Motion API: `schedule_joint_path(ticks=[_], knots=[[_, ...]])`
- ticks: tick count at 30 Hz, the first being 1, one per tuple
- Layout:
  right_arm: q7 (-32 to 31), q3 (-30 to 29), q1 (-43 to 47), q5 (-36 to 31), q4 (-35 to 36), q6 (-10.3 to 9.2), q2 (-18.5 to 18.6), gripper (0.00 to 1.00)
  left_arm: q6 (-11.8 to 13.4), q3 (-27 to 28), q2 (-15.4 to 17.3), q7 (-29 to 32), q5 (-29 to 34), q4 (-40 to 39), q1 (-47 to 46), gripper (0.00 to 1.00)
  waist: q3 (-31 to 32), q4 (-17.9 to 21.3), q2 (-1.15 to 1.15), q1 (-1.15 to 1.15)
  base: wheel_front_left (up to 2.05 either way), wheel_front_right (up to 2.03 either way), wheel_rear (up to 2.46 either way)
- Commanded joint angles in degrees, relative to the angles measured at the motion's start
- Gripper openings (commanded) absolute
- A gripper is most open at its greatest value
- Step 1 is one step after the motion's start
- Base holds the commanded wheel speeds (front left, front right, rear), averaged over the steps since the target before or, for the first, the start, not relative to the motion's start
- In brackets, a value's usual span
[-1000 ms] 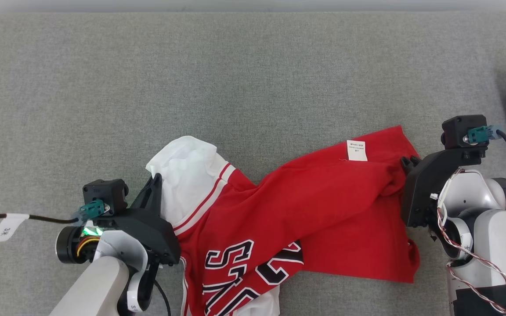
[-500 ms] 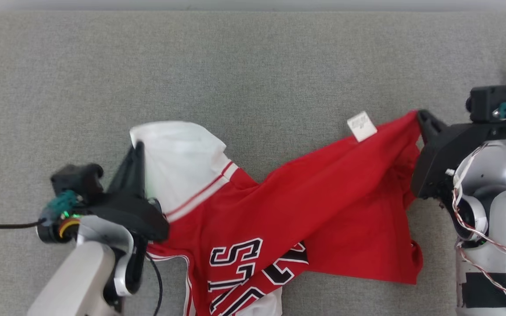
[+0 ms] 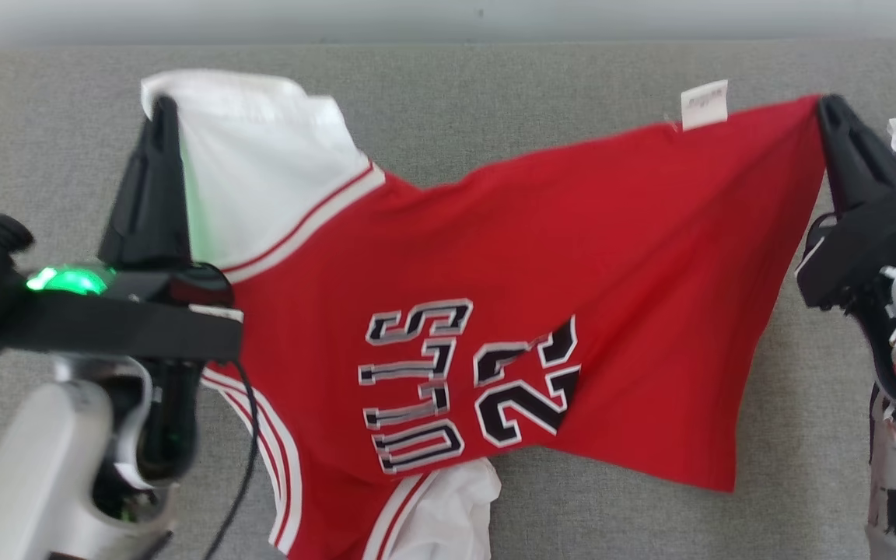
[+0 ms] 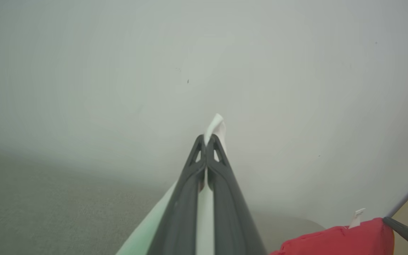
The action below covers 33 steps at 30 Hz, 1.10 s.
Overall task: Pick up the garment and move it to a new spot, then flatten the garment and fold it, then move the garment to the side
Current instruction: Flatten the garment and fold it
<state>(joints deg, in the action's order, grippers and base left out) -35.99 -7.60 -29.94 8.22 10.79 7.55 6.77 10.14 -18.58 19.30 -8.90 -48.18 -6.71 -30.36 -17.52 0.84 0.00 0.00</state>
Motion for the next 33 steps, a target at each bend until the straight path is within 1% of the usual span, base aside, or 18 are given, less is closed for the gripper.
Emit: schedule_joint_path(ticks=[1,3,5,6,7,8,9,10,11,12,16,18,22,24,26,28,30,33], knots=[[0.55,0.87,-1.61,1.61,0.47,-0.12,1.20,0.00,0.05,0.86,1.41,2.23,-1.32,-1.92,-1.80,0.00,-0.69,0.63,0.00,0.00,0.00,0.00,0.00],[1.46,2.65,-4.02,2.65,-0.38,-0.12,3.03,0.00,-0.41,1.71,4.15,5.20,-1.59,-3.30,-4.58,0.00,-2.61,1.41,0.00,0.00,0.00,0.00,0.00],[3.20,4.86,-7.59,3.39,-2.81,-0.12,4.78,0.00,-2.62,2.19,5.88,7.97,-3.04,-3.80,-9.09,0.00,-5.14,2.03,0.00,0.00,0.00,0.00,0.00],[3.98,5.95,-9.73,3.84,-4.62,-0.12,5.27,0.00,-3.15,3.08,6.75,9.11,-3.71,-3.10,-11.57,0.00,-6.58,2.39,0.00,0.00,0.00,0.00,0.00],[5.16,6.84,-12.26,4.18,-6.79,-0.12,5.70,0.00,-3.80,3.92,7.75,9.90,-3.83,-1.77,-14.30,0.00,-7.82,2.70,0.00,0.00,0.00,0.00,0.00],[6.44,7.99,-15.21,4.57,-9.04,-0.12,6.21,0.00,-5.14,4.18,8.47,10.54,-3.96,-0.62,-17.46,0.00,-9.08,3.02,0.00,0.00,0.00,0.00,0.00],[8.05,9.14,-18.57,4.61,-11.32,-0.12,6.44,0.00,-5.13,5.08,8.59,10.96,-4.51,1.12,-20.63,0.00,-10.51,3.45,0.00,0.00,0.00,0.00,0.00],[9.46,10.27,-21.77,4.61,-13.67,-0.12,6.82,0.00,-5.96,5.19,9.68,11.62,-3.77,2.55,-23.96,0.00,-11.97,3.85,0.00,0.00,0.00,0.00,0.00],[12.94,11.42,-27.35,3.63,-18.77,-0.12,7.18,0.00,-6.71,6.04,9.71,11.16,-3.06,6.09,-30.30,0.00,-14.15,4.42,0.00,0.00,0.00,0.00,0.00],[12.94,11.42,-27.35,3.63,-18.77,-0.12,7.18,0.00,-6.71,6.04,9.71,11.16,-3.06,6.09,-30.30,0.00,-14.15,4.42,0.00,0.00,0.00,0.00,0.00],[21.06,12.07,-38.68,0.81,-27.64,-0.12,7.50,0.00,-8.86,6.00,10.34,7.63,1.02,12.15,-42.26,0.00,-16.23,5.02,0.00,0.00,0.00,0.00,0.00],[25.33,11.74,-43.18,-1.01,-31.11,-0.12,7.65,0.00,-10.01,6.06,9.66,5.12,2.28,14.29,-47.80,0.00,-16.62,5.16,0.00,0.00,0.00,0.00,0.00],[33.22,10.03,-50.80,-4.25,-35.97,-0.12,8.20,0.00,-12.65,6.62,8.50,-1.70,5.25,15.75,-56.79,0.00,-16.76,5.15,0.00,0.00,0.00,0.00,0.00],[36.54,9.28,-53.67,-5.82,-37.73,-0.12,8.39,0.00,-13.80,7.94,7.51,-4.38,5.21,15.47,-60.25,0.00,-16.52,5.15,0.00,0.00,0.00,0.00,0.00],[38.72,9.36,-55.45,-7.45,-39.25,-0.12,8.97,0.00,-15.12,9.33,6.47,-5.69,5.21,14.38,-61.97,0.00,-16.64,4.87,0.00,0.00,0.00,0.00,0.00],[39.89,9.76,-56.44,-8.49,-40.67,-0.12,9.76,0.00,-16.28,10.07,5.60,-6.11,5.28,13.62,-61.24,0.00,-17.09,4.57,0.00,0.00,0.00,0.00,0.00],[40.03,10.56,-56.35,-9.14,-42.36,-0.12,11.00,0.00,-17.21,9.29,5.21,-6.17,5.54,12.56,-58.58,0.00,-17.78,4.15,0.00,0.00,0.00,0.00,0.00],[40.36,12.46,-53.34,-9.08,-44.89,-0.12,12.72,0.00,-17.66,8.48,4.29,-6.25,4.60,11.27,-52.49,0.00,-18.67,3.30,0.00,0.00,0.00,0.00,0.00]])
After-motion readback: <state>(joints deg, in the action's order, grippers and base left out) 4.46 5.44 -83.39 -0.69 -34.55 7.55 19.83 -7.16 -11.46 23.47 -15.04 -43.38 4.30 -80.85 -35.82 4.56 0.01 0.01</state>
